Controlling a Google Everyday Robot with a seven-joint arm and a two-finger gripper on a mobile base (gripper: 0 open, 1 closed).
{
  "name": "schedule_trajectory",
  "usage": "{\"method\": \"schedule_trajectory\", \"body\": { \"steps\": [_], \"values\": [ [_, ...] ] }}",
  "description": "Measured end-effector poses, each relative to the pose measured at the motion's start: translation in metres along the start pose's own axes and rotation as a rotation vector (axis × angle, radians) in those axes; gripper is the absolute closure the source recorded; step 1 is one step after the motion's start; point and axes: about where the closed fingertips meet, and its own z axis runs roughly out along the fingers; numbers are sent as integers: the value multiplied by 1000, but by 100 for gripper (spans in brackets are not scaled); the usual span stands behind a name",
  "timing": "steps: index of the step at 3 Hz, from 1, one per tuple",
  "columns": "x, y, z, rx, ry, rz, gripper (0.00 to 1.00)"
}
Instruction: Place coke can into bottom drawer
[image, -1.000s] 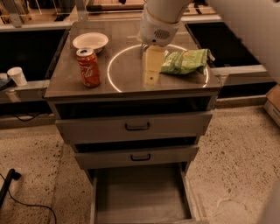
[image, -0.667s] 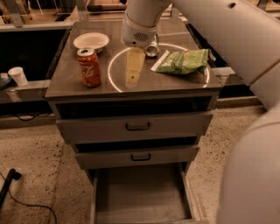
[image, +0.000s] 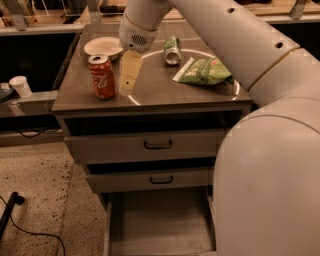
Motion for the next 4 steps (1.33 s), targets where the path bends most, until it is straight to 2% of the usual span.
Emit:
{"method": "schedule_trajectory", "body": {
  "steps": [1,2,4],
  "values": [
    [-26,-7,15,-30,-52,16,0],
    [-39,-14,29,-57,-82,47,18],
    [-41,-15,31,-58,-86,51,65]
  ]
}}
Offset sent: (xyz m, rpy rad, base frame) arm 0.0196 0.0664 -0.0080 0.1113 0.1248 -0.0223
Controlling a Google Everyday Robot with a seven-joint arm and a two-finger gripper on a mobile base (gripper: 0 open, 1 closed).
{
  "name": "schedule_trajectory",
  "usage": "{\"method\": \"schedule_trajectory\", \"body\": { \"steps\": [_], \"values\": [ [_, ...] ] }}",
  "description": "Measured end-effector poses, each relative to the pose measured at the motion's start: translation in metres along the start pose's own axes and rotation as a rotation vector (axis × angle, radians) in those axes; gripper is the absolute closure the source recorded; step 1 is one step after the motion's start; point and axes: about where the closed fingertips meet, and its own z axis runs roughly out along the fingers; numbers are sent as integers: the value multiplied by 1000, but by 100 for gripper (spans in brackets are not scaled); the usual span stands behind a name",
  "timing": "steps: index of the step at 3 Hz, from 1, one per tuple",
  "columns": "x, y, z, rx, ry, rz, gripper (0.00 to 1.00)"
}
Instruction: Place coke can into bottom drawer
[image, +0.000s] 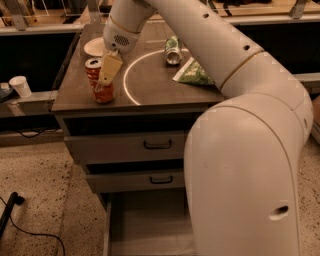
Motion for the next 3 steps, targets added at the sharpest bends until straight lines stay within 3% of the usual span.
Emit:
{"method": "schedule_trajectory", "body": {
  "steps": [1,2,3],
  "values": [
    [0,0,0,0,0,0,89],
    [0,0,0,0,0,0,100],
    [0,0,0,0,0,0,83]
  ]
}}
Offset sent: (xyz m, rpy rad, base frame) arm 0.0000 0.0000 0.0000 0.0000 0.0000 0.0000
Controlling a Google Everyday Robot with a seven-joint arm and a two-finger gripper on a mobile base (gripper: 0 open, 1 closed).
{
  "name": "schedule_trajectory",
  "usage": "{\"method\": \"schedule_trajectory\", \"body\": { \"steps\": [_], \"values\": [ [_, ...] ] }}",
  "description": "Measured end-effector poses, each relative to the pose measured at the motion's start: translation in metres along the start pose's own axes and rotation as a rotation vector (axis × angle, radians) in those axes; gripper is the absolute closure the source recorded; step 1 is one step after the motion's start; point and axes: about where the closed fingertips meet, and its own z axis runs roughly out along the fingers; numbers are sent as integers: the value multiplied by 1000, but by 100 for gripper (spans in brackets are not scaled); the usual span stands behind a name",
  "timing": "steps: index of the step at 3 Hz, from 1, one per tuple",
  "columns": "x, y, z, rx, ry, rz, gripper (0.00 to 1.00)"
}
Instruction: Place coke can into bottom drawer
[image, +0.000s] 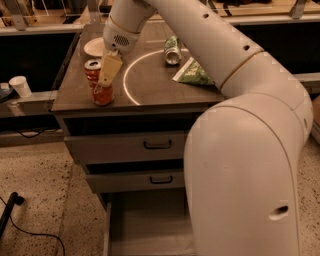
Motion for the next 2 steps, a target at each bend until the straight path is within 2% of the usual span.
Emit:
{"method": "schedule_trajectory", "body": {
  "steps": [2],
  "values": [
    [0,0,0,0,0,0,37]
  ]
}}
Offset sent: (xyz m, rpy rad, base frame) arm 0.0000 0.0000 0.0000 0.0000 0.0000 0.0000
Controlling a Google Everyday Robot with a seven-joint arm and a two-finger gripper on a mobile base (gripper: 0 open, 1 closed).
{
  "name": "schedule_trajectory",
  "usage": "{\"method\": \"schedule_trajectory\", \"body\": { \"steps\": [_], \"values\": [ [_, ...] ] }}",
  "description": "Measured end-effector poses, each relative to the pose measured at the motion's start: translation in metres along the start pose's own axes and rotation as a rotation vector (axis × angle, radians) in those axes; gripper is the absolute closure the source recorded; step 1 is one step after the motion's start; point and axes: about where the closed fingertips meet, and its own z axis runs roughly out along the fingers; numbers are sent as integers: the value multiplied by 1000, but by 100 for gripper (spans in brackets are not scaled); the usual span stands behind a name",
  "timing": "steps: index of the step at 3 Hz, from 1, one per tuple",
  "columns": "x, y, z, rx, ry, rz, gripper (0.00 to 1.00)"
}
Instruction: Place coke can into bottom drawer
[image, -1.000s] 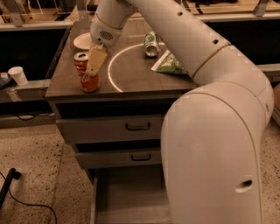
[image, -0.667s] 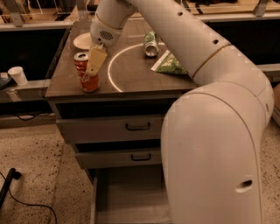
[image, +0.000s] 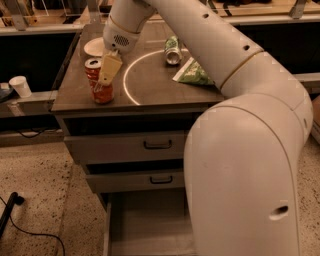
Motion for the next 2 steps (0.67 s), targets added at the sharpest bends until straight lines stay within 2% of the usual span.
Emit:
{"method": "schedule_trajectory", "body": {
  "steps": [1,2],
  "values": [
    [0,0,0,0,0,0,14],
    [0,0,0,0,0,0,0]
  ]
}}
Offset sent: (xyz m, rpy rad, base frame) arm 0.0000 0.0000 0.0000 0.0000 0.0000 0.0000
